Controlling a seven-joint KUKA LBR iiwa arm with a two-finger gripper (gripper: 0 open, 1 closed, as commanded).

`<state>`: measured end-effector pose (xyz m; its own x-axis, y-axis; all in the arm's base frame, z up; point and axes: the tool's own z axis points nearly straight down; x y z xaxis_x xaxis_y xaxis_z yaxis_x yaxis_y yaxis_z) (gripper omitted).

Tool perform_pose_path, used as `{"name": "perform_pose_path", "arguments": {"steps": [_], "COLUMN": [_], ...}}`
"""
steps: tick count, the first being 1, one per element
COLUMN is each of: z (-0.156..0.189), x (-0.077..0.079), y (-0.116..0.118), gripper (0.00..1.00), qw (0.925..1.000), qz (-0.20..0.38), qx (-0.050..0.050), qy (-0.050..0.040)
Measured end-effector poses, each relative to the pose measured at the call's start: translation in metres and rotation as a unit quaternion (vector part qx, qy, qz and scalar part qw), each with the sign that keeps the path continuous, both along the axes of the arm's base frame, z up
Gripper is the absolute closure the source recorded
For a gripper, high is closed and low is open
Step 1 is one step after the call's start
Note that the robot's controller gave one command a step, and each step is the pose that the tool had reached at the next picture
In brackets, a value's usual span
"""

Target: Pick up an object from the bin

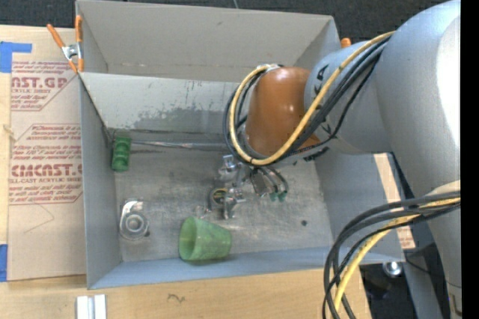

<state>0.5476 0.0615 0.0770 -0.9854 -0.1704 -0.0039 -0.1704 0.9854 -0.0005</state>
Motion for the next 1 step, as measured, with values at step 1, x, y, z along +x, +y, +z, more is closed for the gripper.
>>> {"name": "perform_pose_path", "arguments": {"steps": [1], "z": [0.1684], "x": [-0.0019], "y": [-0.0358], "gripper": [1.0], "qw": [0.9998], "qz": [0.017], "qx": [0.0], "qy": [-0.003]}}
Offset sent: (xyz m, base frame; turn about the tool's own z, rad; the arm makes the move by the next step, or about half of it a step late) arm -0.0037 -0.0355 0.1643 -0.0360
